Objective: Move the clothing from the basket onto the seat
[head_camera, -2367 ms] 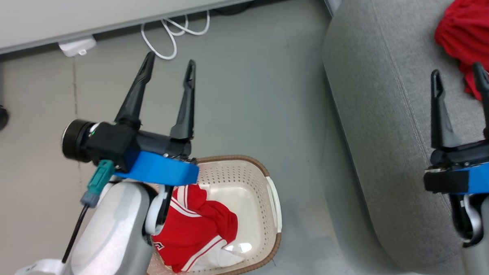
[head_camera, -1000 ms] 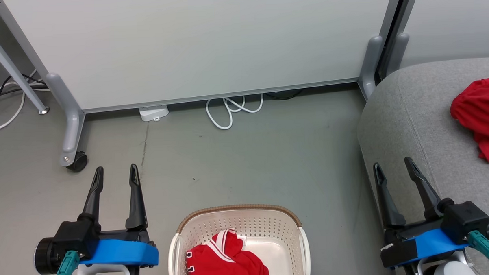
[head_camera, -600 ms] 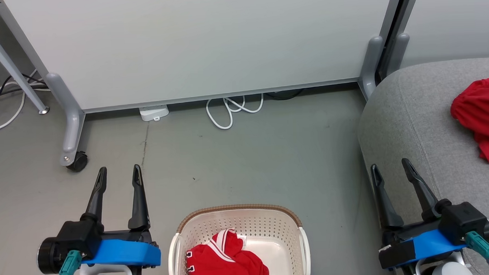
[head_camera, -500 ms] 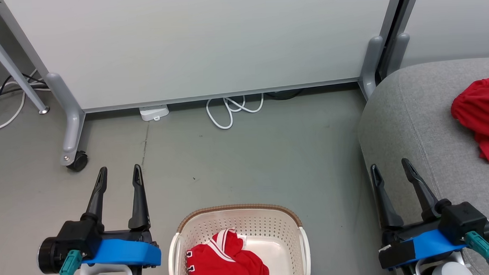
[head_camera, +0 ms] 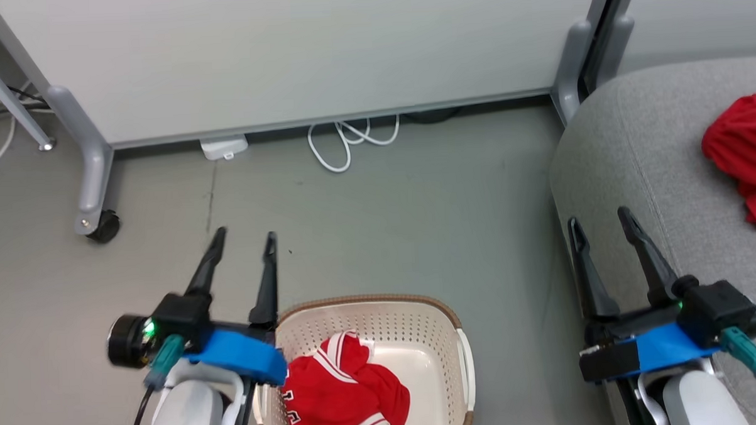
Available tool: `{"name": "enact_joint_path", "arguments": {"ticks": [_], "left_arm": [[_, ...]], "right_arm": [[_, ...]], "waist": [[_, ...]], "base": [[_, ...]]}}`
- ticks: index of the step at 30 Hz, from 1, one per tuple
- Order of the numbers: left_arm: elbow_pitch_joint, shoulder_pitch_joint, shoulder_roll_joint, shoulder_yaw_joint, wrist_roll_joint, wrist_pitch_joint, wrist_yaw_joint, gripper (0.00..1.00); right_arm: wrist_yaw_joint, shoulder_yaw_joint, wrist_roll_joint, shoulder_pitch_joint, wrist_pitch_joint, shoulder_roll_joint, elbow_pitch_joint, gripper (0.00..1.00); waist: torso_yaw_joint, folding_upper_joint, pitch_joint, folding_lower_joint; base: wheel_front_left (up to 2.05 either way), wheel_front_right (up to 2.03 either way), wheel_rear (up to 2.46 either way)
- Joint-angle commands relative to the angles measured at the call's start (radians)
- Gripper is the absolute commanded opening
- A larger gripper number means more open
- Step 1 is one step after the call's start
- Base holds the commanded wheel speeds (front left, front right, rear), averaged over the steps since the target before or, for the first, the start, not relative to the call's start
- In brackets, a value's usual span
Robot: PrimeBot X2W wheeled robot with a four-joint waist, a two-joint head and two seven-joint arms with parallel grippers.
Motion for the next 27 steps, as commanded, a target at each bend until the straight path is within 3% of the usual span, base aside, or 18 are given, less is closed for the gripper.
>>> {"name": "enact_joint_path", "arguments": {"ticks": [1,17,27], "left_arm": [[0.027,-0.036,0.016,-0.028,-0.007,-0.002,-0.009,1.0],[0.42,-0.387,0.14,-0.455,-0.134,-0.003,-0.005,1.0],[0.644,-0.569,0.151,-0.79,-0.235,0.033,-0.005,1.0]], "right_arm": [[0.001,0.004,-0.002,-0.025,-0.004,-0.007,-0.007,1.0],[0.001,0.033,-0.012,-0.218,-0.004,-0.036,-0.079,1.0],[0.001,0.028,-0.021,-0.308,-0.004,-0.041,-0.127,1.0]], "waist": [[-0.013,0.0,0.028,-0.0001],[-0.121,0.0,0.351,-0.0001],[-0.157,0.0,0.545,-0.0001]], "base": [[0.0,0.0,0.0],[0.0,0.0,0.0],[0.0,0.0,0.0]]}}
